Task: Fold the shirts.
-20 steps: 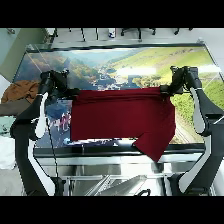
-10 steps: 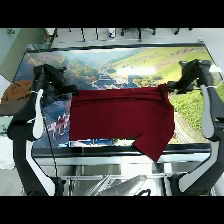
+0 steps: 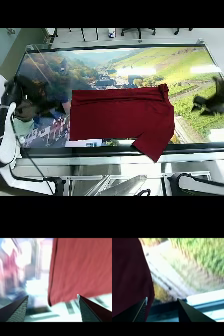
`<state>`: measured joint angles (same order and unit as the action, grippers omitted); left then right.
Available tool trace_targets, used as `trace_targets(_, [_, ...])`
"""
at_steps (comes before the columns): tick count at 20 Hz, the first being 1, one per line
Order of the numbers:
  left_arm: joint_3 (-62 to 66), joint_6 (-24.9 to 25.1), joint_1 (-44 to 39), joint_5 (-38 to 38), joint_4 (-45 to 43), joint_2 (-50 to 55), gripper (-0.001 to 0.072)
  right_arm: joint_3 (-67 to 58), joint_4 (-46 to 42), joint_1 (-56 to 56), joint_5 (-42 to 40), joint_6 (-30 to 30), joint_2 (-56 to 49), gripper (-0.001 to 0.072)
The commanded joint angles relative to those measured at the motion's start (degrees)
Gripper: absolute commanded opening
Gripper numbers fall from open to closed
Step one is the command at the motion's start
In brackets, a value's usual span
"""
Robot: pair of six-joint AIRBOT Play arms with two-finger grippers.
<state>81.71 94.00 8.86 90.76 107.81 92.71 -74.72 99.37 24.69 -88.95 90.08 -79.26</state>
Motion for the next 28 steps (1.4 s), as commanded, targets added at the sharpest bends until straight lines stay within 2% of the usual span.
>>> trace_targets(1, [-22.18,5.49,2.99,-9.73,8.41,-7.39,0.0691,20.33,14.69,9.84,3.76,4.96,10.36,0.0428])
trace_targets(3, [-27.82,9.25,3.67,-14.27,13.62,-7.06,0.0691,28.59,22.84,15.12,4.85,8.96,12.79,0.0429])
trace_targets(5, [-29.55,11.17,3.37,-16.04,16.35,-5.07,0.0691,34.36,22.38,16.9,5.14,10.62,13.38,0.0429])
trace_targets(9, [-29.22,11.65,0.31,-15.8,17.44,-1.97,0.069,41.97,22.4,16.57,10.14,12.15,13.35,0.0429])
trace_targets(10, [-29.2,11.65,-0.52,-15.89,17.51,-1.7,0.065,43.6,22.43,16.57,11.63,12.15,13.18,0.0429])
trace_targets(13, [-28.13,11.67,-0.96,-17.4,17.79,-1.68,0.0034,45.68,22.4,14.93,15.32,12.15,12.46,0.0429])
trace_targets(14, [-27.21,11.67,-0.96,-17.27,17.77,-1.7,0.0014,45.68,22.4,13.88,15.96,12.15,11.93,0.0429])
trace_targets(18, [-24.02,11.58,-0.96,-15.96,17.81,-1.7,0.0013,45.68,23.63,6.99,20.22,12.15,7.45,0.0429])
trace_targets(21, [-23.85,11.56,-0.96,-15.67,17.77,-1.7,0.0014,45.48,29.11,1.07,23.32,14.58,3.85,0.0414])
trace_targets(23, [-23.82,11.58,-0.96,-15.28,17.75,-1.75,0.0014,44.7,32.17,-1.14,23.91,17.31,3.21,0.0204])
trace_targets(24, [-23.82,11.58,-0.94,-14.51,17.49,-1.79,0.0014,43.82,32.26,-1.36,23.47,17.57,3.32,0.0068])
trace_targets(25, [-23.85,11.37,-0.94,-13.27,16.02,-2.01,0.0013,42.82,31.95,-1.18,22.25,17.51,3.72,0.0023])
trace_targets(26, [-23.85,9.97,-0.96,-11.96,13.03,-2.49,0.0013,42.14,30.49,-0.96,21.24,16.85,4.66,0.0024])
trace_targets(28, [-24.33,5.09,-0.94,-11.04,3.96,-4.57,0.0013,41.9,20.87,-0.74,20.7,8.81,8.07,0.0023])
